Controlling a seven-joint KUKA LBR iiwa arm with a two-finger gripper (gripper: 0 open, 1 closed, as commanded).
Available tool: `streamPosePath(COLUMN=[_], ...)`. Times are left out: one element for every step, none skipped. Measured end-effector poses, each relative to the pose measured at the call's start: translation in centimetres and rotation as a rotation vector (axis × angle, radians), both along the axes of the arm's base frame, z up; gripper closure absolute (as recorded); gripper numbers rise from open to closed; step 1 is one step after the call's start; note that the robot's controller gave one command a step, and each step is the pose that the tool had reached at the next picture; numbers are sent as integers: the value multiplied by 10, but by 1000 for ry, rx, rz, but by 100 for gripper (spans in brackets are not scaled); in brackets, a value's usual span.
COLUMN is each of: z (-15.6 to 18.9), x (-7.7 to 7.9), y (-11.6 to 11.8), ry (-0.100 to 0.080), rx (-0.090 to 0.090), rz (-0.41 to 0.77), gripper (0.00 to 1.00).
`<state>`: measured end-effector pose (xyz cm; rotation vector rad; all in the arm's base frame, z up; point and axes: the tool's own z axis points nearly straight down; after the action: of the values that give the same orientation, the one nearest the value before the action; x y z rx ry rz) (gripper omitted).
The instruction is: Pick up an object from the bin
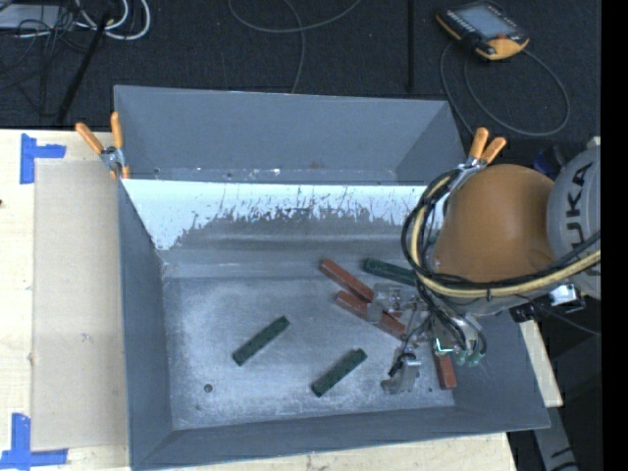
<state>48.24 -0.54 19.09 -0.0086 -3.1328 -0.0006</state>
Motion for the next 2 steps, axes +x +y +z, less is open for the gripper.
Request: streamPosePath(z=[3, -17], x=[2, 12], y=[0, 7], ry=[-7, -19], rx=[0, -1], rz=[0, -18], gripper=[0, 0])
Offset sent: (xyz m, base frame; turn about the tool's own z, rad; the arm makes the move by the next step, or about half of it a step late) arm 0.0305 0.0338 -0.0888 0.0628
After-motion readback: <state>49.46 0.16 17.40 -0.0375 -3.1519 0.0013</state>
